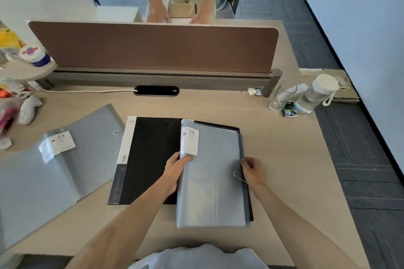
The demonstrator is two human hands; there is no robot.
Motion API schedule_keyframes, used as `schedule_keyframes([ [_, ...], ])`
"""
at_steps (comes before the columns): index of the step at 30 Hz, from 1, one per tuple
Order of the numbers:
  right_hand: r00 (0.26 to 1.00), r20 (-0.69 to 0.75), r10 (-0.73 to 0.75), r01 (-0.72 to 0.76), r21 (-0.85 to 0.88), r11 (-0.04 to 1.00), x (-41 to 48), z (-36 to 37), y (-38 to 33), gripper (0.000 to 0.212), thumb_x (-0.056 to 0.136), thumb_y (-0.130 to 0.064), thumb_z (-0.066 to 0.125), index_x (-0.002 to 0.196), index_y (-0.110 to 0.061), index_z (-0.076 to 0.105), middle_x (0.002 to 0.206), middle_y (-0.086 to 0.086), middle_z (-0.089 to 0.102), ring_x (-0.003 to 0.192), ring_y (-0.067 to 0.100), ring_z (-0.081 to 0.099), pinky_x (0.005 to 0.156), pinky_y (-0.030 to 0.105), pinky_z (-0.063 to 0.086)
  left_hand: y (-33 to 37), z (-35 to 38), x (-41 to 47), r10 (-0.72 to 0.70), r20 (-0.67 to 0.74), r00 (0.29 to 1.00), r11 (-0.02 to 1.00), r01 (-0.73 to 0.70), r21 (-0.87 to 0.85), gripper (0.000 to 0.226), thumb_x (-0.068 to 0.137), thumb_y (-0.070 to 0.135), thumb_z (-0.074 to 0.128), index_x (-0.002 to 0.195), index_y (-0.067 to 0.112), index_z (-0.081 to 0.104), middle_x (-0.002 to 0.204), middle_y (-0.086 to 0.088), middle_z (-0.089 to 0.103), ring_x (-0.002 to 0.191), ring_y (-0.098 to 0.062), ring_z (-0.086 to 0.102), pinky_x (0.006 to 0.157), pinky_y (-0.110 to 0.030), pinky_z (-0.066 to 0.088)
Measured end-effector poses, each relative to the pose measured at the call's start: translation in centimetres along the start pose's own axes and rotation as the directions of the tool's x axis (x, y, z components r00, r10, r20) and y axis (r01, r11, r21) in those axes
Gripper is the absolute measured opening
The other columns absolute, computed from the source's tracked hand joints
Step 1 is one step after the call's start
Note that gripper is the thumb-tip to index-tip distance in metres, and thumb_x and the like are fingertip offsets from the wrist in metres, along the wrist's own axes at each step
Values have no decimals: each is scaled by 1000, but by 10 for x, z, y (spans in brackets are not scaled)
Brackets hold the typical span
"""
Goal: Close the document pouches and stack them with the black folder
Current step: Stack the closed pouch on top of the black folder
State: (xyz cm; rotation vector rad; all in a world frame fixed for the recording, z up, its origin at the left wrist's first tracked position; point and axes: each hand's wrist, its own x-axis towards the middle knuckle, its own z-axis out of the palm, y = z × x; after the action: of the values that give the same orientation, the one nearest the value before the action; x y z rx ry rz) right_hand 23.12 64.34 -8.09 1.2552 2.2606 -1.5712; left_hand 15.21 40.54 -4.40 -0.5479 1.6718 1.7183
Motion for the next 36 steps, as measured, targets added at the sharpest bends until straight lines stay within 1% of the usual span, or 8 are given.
schedule_keyframes([
  [10,996,83,13,-18,48,999,-35,131,-81,49,95,-27,53,137,-6,41,130,14,56,118,30,54,99,36,42,30,-141,0,66,-181,981,991,-86,-105,40,75,23,79,109,13,60,97,-10,72,81,-25,69,71,-35,56],
  [14,997,70,43,-46,37,998,-38,167,-101,51,92,-23,57,137,-6,41,131,14,56,118,30,54,101,37,43,45,-179,13,133,-190,973,988,-146,-57,29,81,15,73,107,16,61,91,-3,71,75,-19,69,63,-28,57],
  [18,997,38,74,-75,3,997,-44,187,-115,44,92,-21,57,132,-6,45,119,11,57,114,24,53,93,32,40,55,-206,32,175,-132,976,984,-175,17,42,72,21,74,111,19,61,105,-8,70,88,-24,69,83,-39,58],
  [21,999,43,23,-17,-141,990,-44,198,-110,15,90,-22,56,103,-15,53,100,0,58,98,22,59,61,25,39,56,-217,39,182,-108,977,979,-171,107,31,86,-3,59,108,18,53,89,3,63,73,-10,61,59,-13,53],
  [24,1000,27,7,-3,-162,987,-39,208,-96,24,83,-27,56,101,-12,62,98,3,71,92,23,67,68,28,49,51,-222,46,164,-74,984,974,-150,171,29,89,-4,56,110,14,49,92,-1,60,71,-5,57,50,-6,47],
  [27,1000,8,9,-7,-167,986,-38,211,-90,29,83,-32,57,106,-16,63,100,4,71,94,22,66,84,35,53,50,-221,48,118,-30,993,975,-110,194,28,84,10,66,109,14,53,97,-7,64,77,-14,63,66,-15,54],
  [30,1000,9,7,-5,-170,986,-41,207,-90,25,84,-29,56,103,-15,65,95,2,70,90,22,65,67,28,47,49,-219,47,82,10,997,965,-82,247,40,72,29,72,109,18,60,111,-12,68,103,-28,66,96,-41,52],
  [36,998,-31,56,-59,-101,993,-29,166,-62,23,79,-30,58,96,-14,64,82,0,73,83,20,70,75,32,54,50,-182,33,42,60,997,924,-62,378,42,71,38,70,108,22,58,109,-5,66,102,-22,63,95,-38,48],
])
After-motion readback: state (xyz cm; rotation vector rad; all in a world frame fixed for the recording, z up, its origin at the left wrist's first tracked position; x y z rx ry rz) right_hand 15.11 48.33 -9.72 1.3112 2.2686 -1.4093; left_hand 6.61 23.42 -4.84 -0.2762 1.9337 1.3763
